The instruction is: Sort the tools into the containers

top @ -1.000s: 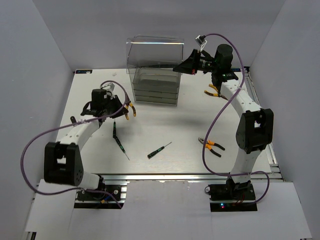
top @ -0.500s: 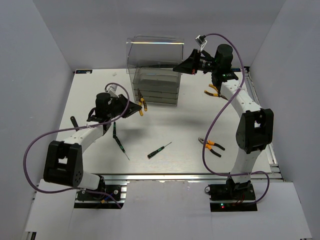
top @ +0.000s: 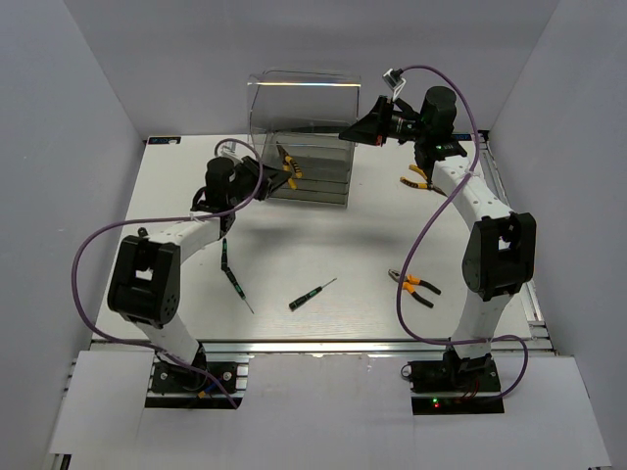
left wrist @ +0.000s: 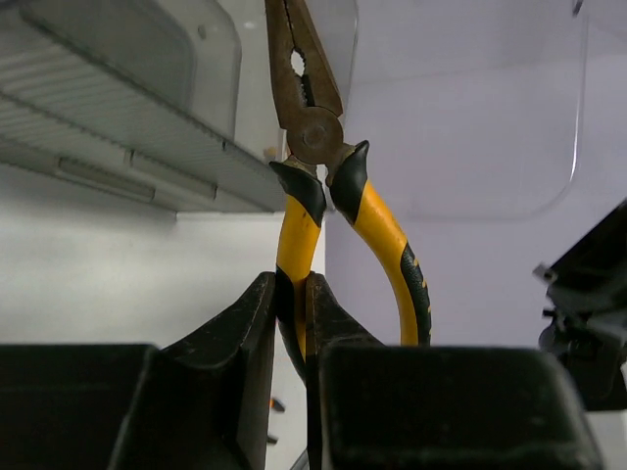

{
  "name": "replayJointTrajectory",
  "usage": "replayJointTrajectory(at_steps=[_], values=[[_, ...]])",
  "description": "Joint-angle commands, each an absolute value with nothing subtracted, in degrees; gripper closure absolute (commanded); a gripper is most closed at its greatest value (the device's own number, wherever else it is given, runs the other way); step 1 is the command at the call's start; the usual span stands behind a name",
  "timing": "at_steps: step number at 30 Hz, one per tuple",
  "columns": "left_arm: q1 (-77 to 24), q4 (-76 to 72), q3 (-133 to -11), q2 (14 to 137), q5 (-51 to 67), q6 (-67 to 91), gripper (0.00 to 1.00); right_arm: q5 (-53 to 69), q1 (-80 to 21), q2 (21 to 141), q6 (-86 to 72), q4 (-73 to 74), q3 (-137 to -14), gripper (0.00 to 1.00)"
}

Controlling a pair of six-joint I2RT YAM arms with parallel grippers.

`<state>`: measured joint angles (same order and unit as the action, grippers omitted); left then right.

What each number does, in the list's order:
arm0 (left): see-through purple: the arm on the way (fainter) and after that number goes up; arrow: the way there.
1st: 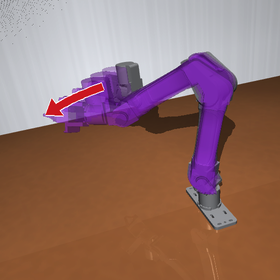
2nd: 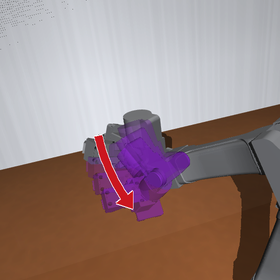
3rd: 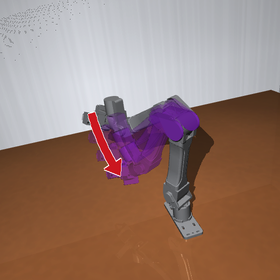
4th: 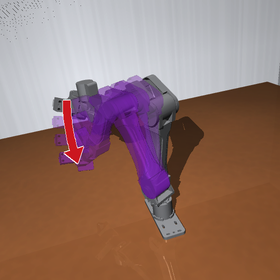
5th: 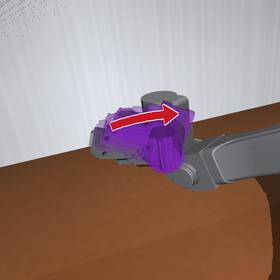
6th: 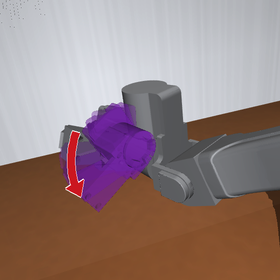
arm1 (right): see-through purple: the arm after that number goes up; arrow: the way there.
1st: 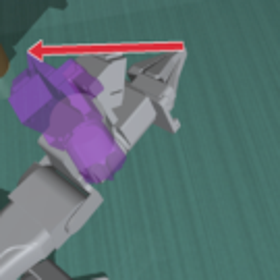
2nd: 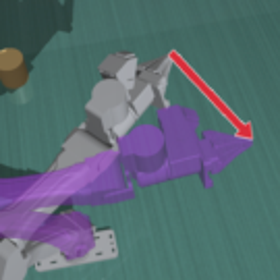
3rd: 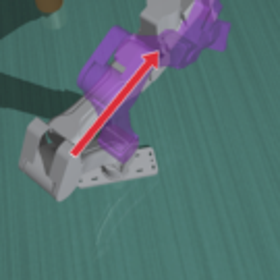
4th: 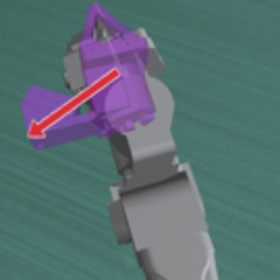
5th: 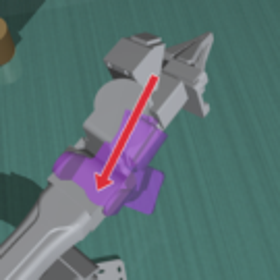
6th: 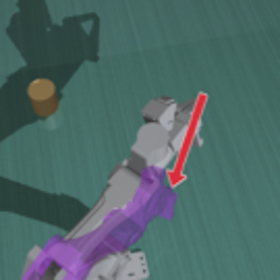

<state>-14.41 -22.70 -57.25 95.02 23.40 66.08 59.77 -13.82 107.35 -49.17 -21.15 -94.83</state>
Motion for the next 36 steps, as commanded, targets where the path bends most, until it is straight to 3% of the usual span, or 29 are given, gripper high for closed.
replayJointTrajectory(at_steps=[1, 8, 9, 12, 16, 19, 29, 36], values=[[-15.5, -28.0, -62.2, 96.3, 19.1, 71.3, 1.00, 57.8, -12.4, 104.9, -48.3, -27.0, -97.3, 0.90], [-16.9, -28.3, -68.7, 102.0, 13.6, 79.6, 0.97, 57.8, -12.3, 104.8, -48.3, -27.2, -97.0, 0.90], [-17.0, -28.3, -68.9, 102.8, 12.8, 80.7, 0.89, 57.8, -12.3, 104.8, -48.3, -27.3, -96.9, 0.90], [-17.2, -28.0, -71.0, 104.6, 10.9, 82.8, 0.78, 57.9, -12.3, 104.6, -48.3, -27.4, -96.7, 0.90], [-17.6, -27.3, -73.5, 106.9, 10.2, 85.8, 0.51, 57.8, -12.4, 104.6, -48.4, -27.6, -96.4, 0.90], [-17.8, -27.1, -74.4, 107.2, 10.5, 86.0, 0.43, 57.9, -12.3, 104.6, -48.5, -27.6, -96.5, 0.90], [-17.9, -26.9, -68.7, 101.7, 12.6, 83.8, 0.46, 58.1, -12.3, 104.7, -48.5, -27.9, -96.6, 0.90], [-17.9, -26.0, -54.3, 88.9, 14.6, 81.5, 0.66, 58.2, -12.3, 104.7, -48.2, -27.8, -96.2, 0.90]])
